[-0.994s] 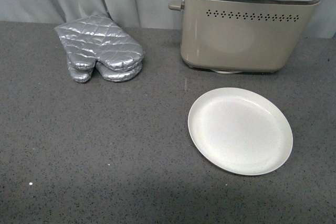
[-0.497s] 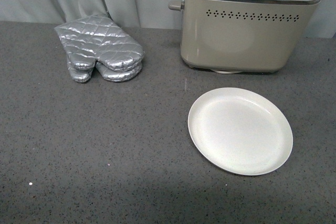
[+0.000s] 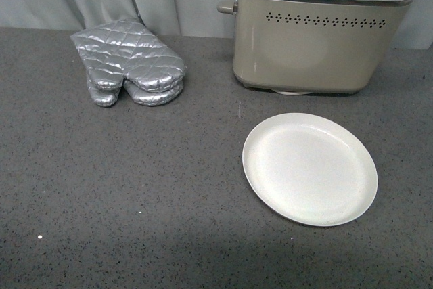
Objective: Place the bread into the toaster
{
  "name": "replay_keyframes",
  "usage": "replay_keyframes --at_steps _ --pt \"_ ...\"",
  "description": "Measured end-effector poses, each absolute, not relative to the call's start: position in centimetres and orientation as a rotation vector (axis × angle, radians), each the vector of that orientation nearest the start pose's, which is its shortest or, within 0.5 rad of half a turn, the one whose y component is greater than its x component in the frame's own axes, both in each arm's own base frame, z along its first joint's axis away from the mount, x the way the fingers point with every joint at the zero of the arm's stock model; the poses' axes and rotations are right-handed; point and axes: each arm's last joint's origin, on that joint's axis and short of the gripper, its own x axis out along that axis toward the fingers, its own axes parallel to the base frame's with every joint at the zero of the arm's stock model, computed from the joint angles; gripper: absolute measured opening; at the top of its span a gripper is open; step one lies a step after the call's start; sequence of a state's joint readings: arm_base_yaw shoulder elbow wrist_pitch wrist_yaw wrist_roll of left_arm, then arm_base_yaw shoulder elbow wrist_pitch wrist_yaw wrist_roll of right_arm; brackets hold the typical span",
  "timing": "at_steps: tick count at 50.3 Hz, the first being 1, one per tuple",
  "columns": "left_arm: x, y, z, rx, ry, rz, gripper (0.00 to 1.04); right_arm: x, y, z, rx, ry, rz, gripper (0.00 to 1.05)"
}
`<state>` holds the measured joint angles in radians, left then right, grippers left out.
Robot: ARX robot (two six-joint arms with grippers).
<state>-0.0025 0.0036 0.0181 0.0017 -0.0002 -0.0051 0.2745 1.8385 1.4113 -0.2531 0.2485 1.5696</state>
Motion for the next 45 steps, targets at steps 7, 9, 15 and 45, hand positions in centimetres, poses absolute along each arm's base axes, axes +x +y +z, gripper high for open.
replay_keyframes --at_steps 7,9,15,45 --pt "9.7 0.0 17.0 -0.005 -0.016 -0.002 0.98 41.2 10.8 24.8 1.288 0.561 -0.497 0.01" --pt "9.7 0.0 17.0 -0.005 -0.016 -0.002 0.98 41.6 10.8 24.6 1.273 0.578 -0.507 0.01" --pt "9.7 0.0 17.0 -0.005 -0.016 -0.002 0.98 42.6 10.7 24.2 1.237 0.6 -0.524 0.21" --pt "9.7 0.0 17.0 -0.005 -0.016 -0.002 0.98 34.7 9.3 29.3 0.34 0.109 -0.072 0.95"
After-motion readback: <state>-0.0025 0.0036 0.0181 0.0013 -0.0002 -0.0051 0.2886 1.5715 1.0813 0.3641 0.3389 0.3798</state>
